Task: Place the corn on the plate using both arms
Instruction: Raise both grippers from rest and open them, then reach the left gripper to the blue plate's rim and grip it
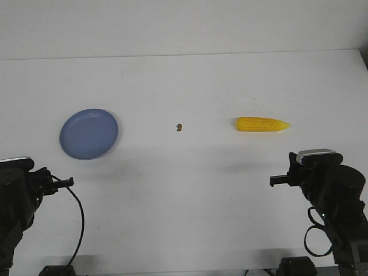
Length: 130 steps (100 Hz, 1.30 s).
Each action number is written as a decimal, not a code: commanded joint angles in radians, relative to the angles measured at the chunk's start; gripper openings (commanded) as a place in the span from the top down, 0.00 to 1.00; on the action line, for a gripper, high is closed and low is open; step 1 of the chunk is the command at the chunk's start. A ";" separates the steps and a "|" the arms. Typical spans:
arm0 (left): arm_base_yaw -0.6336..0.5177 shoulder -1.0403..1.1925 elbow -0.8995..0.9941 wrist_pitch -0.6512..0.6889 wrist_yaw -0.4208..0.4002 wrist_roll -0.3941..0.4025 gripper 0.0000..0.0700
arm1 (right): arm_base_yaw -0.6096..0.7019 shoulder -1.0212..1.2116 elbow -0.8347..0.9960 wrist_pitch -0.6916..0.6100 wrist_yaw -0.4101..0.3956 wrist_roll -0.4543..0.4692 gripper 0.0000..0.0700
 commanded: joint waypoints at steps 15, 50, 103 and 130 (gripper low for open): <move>-0.003 0.001 0.018 0.006 0.003 -0.013 0.78 | 0.001 0.004 0.021 -0.008 -0.003 0.010 0.48; -0.002 0.013 0.018 0.012 0.004 -0.047 0.34 | 0.001 0.005 0.021 -0.009 -0.002 0.010 0.32; 0.177 0.440 0.092 0.232 0.172 -0.161 0.34 | 0.001 0.004 0.021 -0.008 -0.002 0.010 0.32; 0.270 0.716 0.183 0.292 0.254 -0.163 0.34 | 0.001 0.004 0.021 -0.009 -0.002 0.010 0.32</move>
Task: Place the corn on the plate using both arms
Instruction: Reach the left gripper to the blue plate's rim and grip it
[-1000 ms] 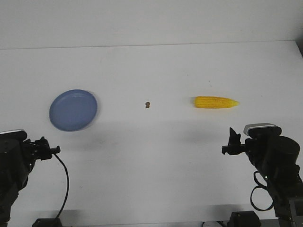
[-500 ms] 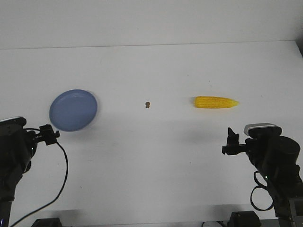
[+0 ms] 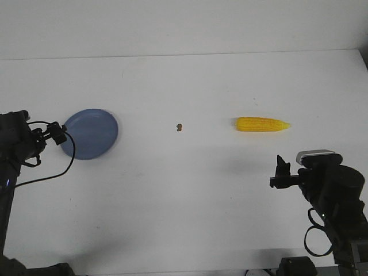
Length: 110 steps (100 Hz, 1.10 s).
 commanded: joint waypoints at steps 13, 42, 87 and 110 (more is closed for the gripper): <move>0.044 0.143 0.047 0.041 0.061 -0.006 0.34 | 0.001 0.004 0.021 0.010 -0.002 0.008 0.32; 0.069 0.281 0.047 0.082 0.092 -0.015 0.34 | 0.001 0.004 0.021 0.010 -0.002 0.008 0.32; 0.068 0.354 0.047 0.143 0.126 -0.028 0.34 | 0.001 0.004 0.021 0.010 -0.002 0.008 0.32; 0.068 0.360 0.047 0.151 0.126 -0.027 0.34 | 0.001 0.005 0.021 0.010 -0.002 0.008 0.32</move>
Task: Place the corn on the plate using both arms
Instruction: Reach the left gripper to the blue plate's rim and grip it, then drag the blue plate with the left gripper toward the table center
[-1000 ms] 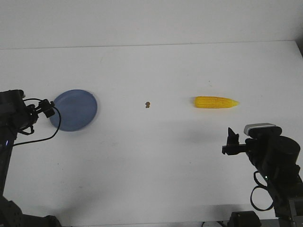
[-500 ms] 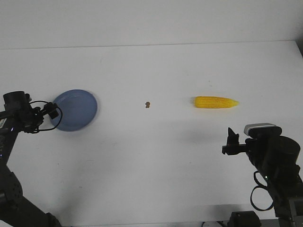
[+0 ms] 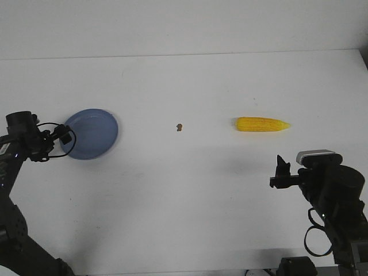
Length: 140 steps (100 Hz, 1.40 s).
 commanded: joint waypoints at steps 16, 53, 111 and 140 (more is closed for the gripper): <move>0.003 0.023 0.022 0.019 0.002 -0.002 0.34 | 0.001 0.004 0.021 0.010 -0.002 0.008 0.32; -0.019 0.077 0.022 0.020 0.001 0.002 0.34 | 0.001 0.004 0.021 0.010 -0.002 0.008 0.32; -0.018 0.092 0.023 -0.004 0.013 0.023 0.99 | 0.001 0.004 0.021 0.010 -0.002 0.008 0.32; -0.012 -0.009 0.023 -0.003 0.198 0.020 0.99 | 0.001 0.004 0.021 0.010 -0.002 0.008 0.32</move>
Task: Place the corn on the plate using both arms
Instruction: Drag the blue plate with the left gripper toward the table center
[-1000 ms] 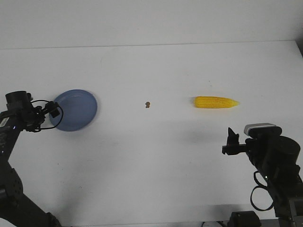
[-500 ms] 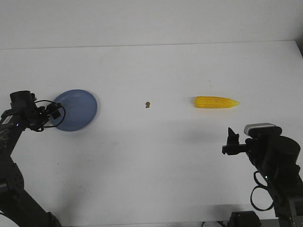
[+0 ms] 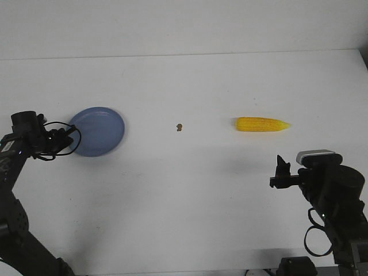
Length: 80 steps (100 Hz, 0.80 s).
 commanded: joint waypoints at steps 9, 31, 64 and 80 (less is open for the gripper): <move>0.002 -0.098 0.011 0.000 0.069 0.003 0.99 | 0.001 0.004 0.021 0.010 -0.002 0.008 0.32; -0.037 -0.216 0.011 -0.024 0.163 -0.026 0.99 | 0.001 0.005 0.021 0.010 -0.002 0.008 0.32; -0.280 -0.245 0.010 -0.081 0.189 -0.023 0.99 | 0.001 0.005 0.021 0.010 -0.002 0.008 0.32; -0.425 -0.244 0.010 -0.089 0.247 0.003 0.99 | 0.001 0.005 0.021 0.010 -0.002 0.008 0.32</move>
